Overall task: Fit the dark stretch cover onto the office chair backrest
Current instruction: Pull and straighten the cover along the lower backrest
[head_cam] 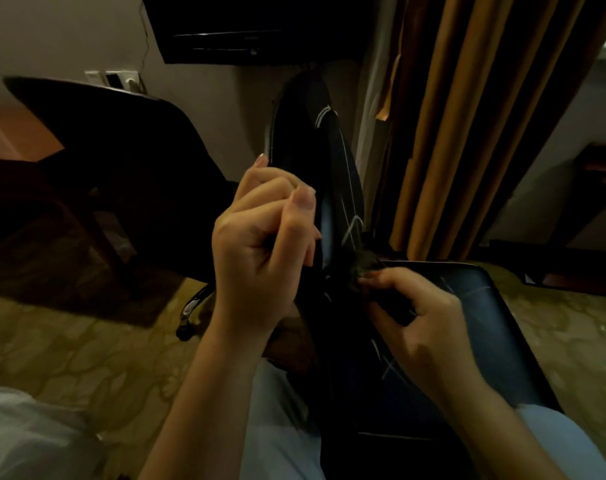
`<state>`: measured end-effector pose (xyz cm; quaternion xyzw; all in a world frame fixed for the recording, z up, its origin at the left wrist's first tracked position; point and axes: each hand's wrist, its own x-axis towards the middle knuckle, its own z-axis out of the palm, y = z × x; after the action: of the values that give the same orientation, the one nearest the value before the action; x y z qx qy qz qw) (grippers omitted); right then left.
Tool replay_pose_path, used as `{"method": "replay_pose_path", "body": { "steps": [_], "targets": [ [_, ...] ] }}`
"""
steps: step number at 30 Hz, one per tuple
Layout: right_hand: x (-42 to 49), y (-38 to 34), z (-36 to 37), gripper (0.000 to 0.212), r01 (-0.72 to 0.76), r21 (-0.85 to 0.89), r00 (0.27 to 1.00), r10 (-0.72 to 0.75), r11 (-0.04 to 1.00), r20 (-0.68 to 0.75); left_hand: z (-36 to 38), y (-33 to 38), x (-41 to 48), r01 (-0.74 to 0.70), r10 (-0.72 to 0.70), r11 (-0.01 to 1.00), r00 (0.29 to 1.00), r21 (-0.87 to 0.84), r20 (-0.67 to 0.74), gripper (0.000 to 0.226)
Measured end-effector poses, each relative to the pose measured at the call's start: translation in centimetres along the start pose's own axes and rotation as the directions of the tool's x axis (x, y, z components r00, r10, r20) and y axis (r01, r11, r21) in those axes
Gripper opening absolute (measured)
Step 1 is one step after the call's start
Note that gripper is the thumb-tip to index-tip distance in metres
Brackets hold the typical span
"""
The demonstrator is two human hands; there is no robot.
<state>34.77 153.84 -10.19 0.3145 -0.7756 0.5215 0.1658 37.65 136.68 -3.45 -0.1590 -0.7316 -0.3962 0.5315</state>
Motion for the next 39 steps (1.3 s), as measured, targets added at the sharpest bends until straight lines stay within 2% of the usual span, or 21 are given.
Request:
{"method": "replay_pose_path", "body": {
  "steps": [3, 6, 8, 10, 12, 14, 16, 21, 25, 27, 30, 33, 36, 39],
  "targets": [
    [-1.8, 1.4, -0.6, 0.047, -0.140, -0.052, 0.988, 0.143, 0.989, 0.061, 0.4, 0.0, -0.1, 0.003, -0.004, 1.000, 1.000, -0.021, -0.022, 0.050],
    [-2.5, 2.1, -1.2, 0.040, -0.202, -0.046, 0.973, 0.205, 0.978, 0.105, 0.7, 0.0, -0.2, 0.018, -0.020, 0.999, 0.998, -0.037, -0.052, 0.051],
    [-1.9, 1.5, -1.6, 0.042, -0.202, 0.001, 0.976, 0.201, 0.979, 0.081, 0.6, 0.1, -0.2, 0.008, -0.009, 1.000, 0.999, -0.028, -0.043, 0.051],
    [-0.6, 0.0, -1.8, 0.044, -0.130, 0.079, 0.992, 0.130, 0.988, 0.005, 0.4, 0.1, -0.2, -0.005, 0.004, 1.000, 1.000, -0.009, -0.020, 0.051],
    [0.8, -1.6, -1.6, 0.037, -0.005, 0.129, 0.997, 0.015, 0.992, -0.080, 0.2, 0.2, 0.0, -0.006, 0.006, 1.000, 1.000, 0.002, -0.002, 0.051],
    [1.9, -2.6, -0.9, 0.029, 0.080, 0.114, 0.990, -0.066, 0.990, -0.125, 0.2, 0.2, 0.0, -0.011, 0.011, 1.000, 1.000, 0.005, 0.007, 0.051],
    [2.3, -2.6, 0.1, 0.026, 0.111, 0.042, 0.988, -0.106, 0.993, -0.110, 0.1, 0.1, 0.0, -0.010, 0.010, 1.000, 1.000, 0.000, 0.008, 0.050],
    [-0.2, 0.5, 0.4, 0.026, -0.044, -0.033, 0.999, 0.043, 0.999, -0.008, 0.0, 0.0, -0.1, 0.008, -0.008, 1.000, 1.000, 0.000, 0.009, 0.052],
    [-2.9, 1.5, -0.3, 0.020, -0.193, -0.006, 0.981, 0.193, 0.981, 0.016, 0.4, 0.2, -0.1, -0.005, 0.004, 1.000, 0.999, -0.015, -0.044, 0.051],
    [-3.3, 1.6, -0.3, 0.021, -0.216, -0.006, 0.976, 0.216, 0.976, 0.001, 0.6, 0.2, -0.1, -0.004, 0.003, 1.000, 0.998, -0.016, -0.064, 0.050],
    [-2.6, 1.3, -0.4, 0.042, -0.175, 0.002, 0.984, 0.175, 0.985, -0.027, 0.6, 0.2, -0.1, 0.001, -0.001, 1.000, 0.999, -0.016, -0.051, 0.052],
    [-0.4, -0.5, -0.4, 0.033, -0.055, 0.077, 0.996, 0.060, 0.996, -0.063, 0.3, 0.1, -0.2, -0.002, 0.002, 1.000, 1.000, -0.005, -0.016, 0.052],
    [1.5, -2.1, 0.4, 0.027, 0.125, -0.032, 0.984, -0.128, 0.992, -0.124, 0.0, 0.2, 0.0, -0.010, 0.010, 1.000, 1.000, 0.001, 0.012, 0.051],
    [1.3, -1.7, 1.0, 0.028, 0.140, -0.049, 0.983, -0.144, 0.989, -0.115, 0.0, 0.0, 0.0, 0.002, -0.002, 1.000, 1.000, 0.001, 0.007, 0.051]
  ]
}}
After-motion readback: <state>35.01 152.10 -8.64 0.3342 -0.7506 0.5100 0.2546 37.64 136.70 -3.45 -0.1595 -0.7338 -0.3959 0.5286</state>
